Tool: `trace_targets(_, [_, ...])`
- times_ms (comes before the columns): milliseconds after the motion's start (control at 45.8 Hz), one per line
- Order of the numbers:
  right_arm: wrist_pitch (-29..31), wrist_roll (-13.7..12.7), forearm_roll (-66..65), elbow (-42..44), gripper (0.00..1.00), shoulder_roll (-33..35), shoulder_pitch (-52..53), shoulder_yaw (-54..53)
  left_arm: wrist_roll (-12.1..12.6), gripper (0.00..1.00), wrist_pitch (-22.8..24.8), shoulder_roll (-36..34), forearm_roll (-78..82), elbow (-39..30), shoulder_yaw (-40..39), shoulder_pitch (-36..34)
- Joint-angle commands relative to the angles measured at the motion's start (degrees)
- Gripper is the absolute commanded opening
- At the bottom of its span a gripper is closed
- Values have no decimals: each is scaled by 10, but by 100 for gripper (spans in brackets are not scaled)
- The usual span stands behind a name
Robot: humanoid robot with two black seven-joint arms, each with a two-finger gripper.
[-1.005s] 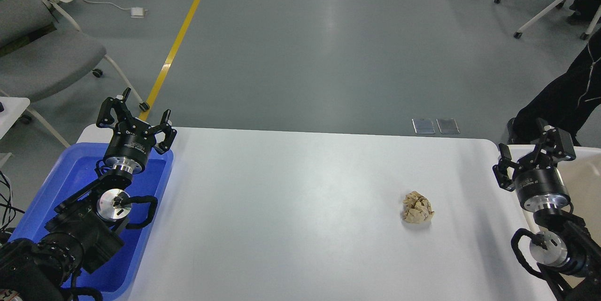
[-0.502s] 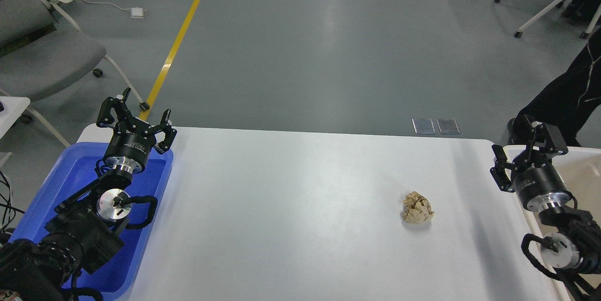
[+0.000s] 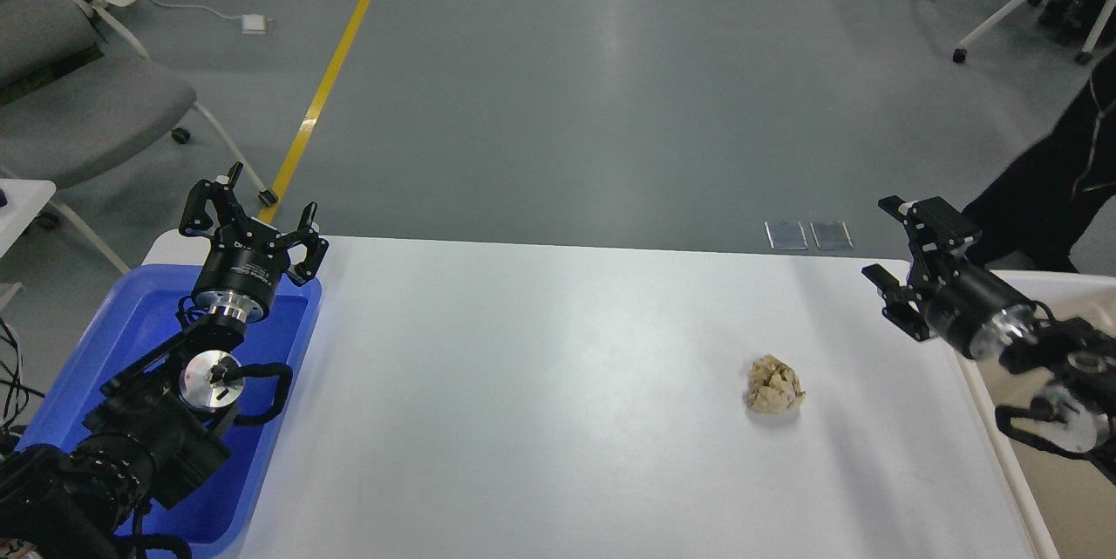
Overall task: Tidy desktop
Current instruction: 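Reach the open right gripper toward the crumpled beige paper ball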
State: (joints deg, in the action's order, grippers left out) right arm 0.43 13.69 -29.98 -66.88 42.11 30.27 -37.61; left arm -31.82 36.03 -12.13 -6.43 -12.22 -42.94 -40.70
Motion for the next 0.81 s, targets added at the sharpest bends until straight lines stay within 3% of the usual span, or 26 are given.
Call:
trace_targets(0, [5,-28,-76,-26,100,42,164,204,0,100,1,0,0,0,0,0])
trace_targets(218, [5,-30,-187,-26,100,23,284,424,0,100,1,0,0,0,0,0])
trace_targets(393, [-2,-37,-249,-22,100,-8,290,476,0,100,1,0,0,0,0,0])
trace_targets(481, [-5,-74,-271,-16,100,-10,292,499,0,100,1,0,0,0,0,0])
trace_targets(524, [-8,-109,-276,-8,100,-16,296,514,0,100,1,0,0,0,0,0])
trace_targets(612, [-8,-154,-275,-9,100,-28,299,525,0,100,1,0,0,0,0,0])
trace_targets(786, [-21,-162,-282,5,100,-66,294,548,0,100,1,0,0,0,0,0])
